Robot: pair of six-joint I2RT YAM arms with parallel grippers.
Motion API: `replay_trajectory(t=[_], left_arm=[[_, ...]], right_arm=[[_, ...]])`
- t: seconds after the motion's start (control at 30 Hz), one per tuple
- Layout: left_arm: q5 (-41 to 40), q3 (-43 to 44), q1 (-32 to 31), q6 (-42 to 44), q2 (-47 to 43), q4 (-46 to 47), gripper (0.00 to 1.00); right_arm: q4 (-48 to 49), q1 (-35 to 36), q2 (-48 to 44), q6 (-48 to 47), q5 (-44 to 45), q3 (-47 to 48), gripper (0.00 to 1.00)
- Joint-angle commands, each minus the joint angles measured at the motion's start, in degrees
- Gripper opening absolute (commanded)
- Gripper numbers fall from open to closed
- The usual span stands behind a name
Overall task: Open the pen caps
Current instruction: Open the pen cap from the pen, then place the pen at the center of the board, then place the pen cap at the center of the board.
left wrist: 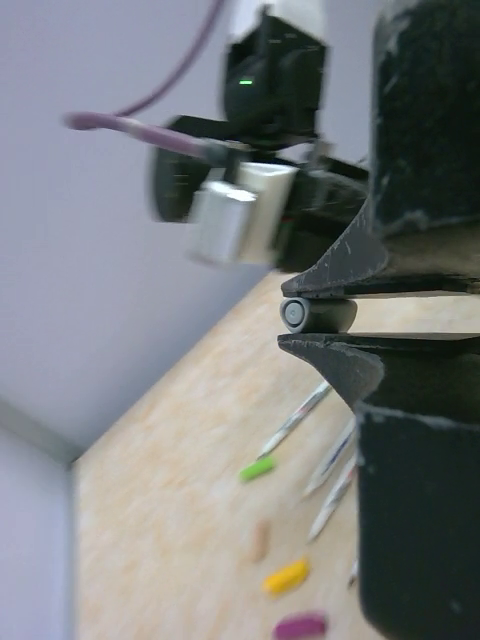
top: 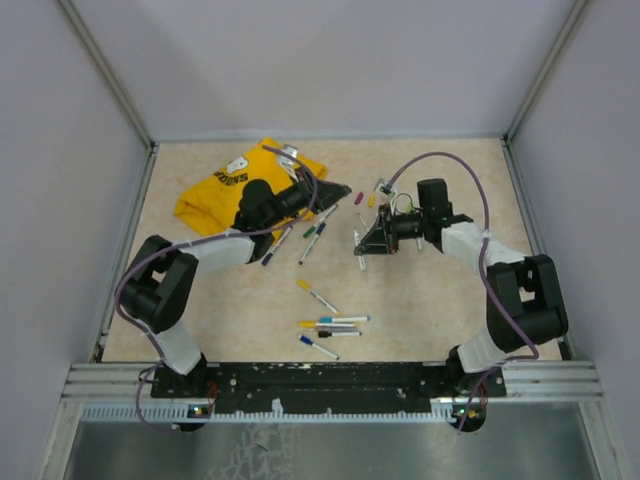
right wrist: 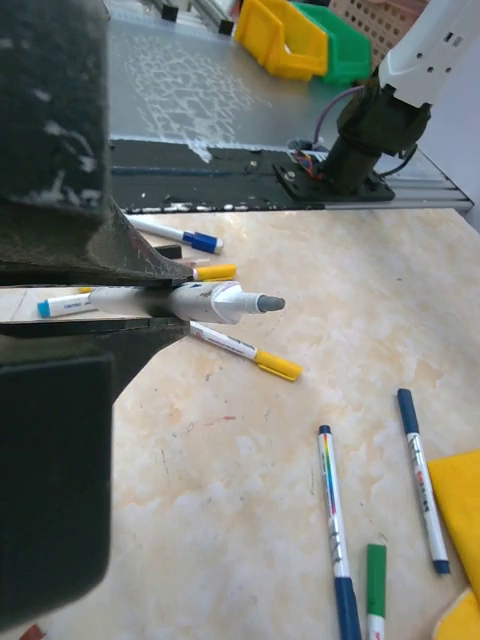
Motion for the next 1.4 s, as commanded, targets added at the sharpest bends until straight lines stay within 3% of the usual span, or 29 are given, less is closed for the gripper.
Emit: replay_trajectory(t=[0.0, 0.13, 0.3, 0.47, 0.63, 0.73, 1.37], left_arm=[[-6.41, 2.58, 3.83, -0.37, -2.83, 4.90, 0.00], [-6.79, 2.28, 4.02, 0.25, -2.89, 5.70, 0.00], [-5.85, -0.90, 4.52, 0.48, -2.98, 2.03, 0.00], [-9.03, -1.63, 4.55, 0.97, -0.87, -12.56, 0.00], [-10.70, 7.06, 4.51, -0.90, 6.44, -31.27, 0.00], [-12.10, 13.10, 4.21, -1.68, 10.10, -39.66, 0.00], [-15.98, 38.11, 2.66, -1.55, 30.23, -56.25, 0.04]], right_arm=[[-1.48, 1.05, 1.50, 0.94, -2.98, -0.64, 0.00], [-0.42, 1.09, 2.08, 2.04, -1.57, -0.91, 0.00], [1.15, 1.22, 1.44, 5.96, 14.36, -1.34, 0.00], [1.75, 4.97, 2.42, 8.75, 33.72, 0.66, 0.00], [-1.26, 8.56, 7.19, 10.71, 46.86, 5.61, 0.00], [-2.83, 8.65, 11.14, 11.43, 49.51, 7.93, 0.00], [-7.29, 8.89, 21.25, 8.94, 53.14, 15.56, 0.00]])
